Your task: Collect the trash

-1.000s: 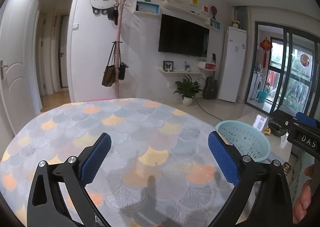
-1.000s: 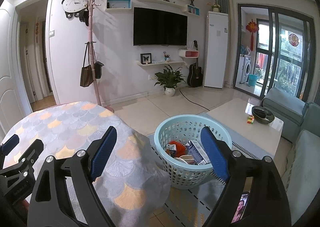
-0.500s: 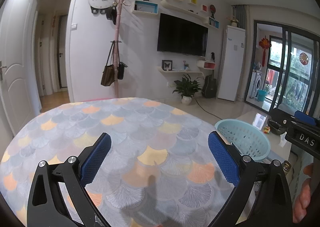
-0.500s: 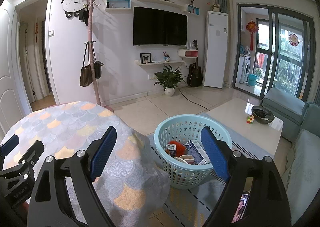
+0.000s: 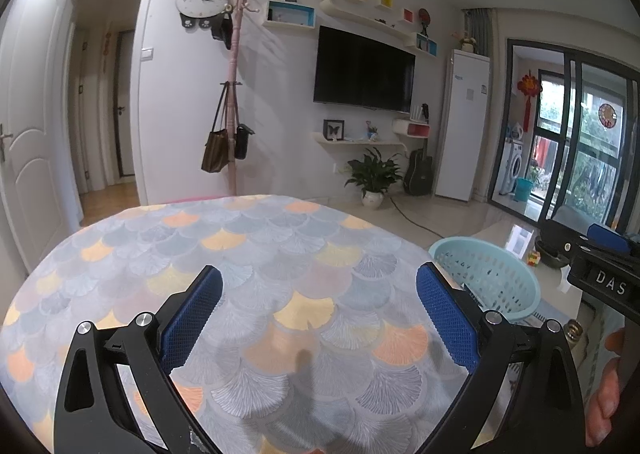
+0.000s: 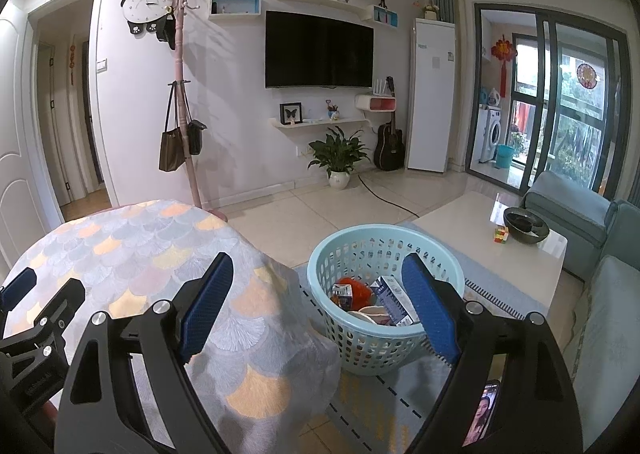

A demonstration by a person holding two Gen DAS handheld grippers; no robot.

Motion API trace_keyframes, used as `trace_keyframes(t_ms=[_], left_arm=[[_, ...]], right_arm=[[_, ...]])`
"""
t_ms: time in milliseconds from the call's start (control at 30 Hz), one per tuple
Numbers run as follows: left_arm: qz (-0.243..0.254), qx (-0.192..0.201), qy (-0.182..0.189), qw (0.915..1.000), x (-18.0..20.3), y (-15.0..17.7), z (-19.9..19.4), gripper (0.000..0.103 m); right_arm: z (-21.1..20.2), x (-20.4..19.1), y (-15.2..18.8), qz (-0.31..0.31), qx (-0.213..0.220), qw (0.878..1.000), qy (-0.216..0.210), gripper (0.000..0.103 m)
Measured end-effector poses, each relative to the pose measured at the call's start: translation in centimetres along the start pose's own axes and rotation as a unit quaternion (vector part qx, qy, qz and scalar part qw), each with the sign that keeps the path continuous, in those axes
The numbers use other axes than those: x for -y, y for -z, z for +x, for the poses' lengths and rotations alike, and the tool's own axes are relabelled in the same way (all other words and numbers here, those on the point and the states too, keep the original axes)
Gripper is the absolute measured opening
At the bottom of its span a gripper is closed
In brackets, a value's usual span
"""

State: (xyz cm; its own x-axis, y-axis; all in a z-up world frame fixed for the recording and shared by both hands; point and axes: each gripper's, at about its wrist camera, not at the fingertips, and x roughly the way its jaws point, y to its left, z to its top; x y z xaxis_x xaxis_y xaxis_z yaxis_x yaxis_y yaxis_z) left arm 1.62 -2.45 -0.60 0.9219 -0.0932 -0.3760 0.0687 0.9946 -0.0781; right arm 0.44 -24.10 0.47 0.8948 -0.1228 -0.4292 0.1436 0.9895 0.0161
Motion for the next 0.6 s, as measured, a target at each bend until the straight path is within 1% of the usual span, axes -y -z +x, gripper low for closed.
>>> trace_keyframes(t_ms=[600], left_arm=[[0.006,-0.003,-0.002,1.0000,-0.54,-0.04,0.23,0.095]], right_arm=[[0.59,-0.18,0.52,0.008,-0.008,1.000,-0.001,0.082]])
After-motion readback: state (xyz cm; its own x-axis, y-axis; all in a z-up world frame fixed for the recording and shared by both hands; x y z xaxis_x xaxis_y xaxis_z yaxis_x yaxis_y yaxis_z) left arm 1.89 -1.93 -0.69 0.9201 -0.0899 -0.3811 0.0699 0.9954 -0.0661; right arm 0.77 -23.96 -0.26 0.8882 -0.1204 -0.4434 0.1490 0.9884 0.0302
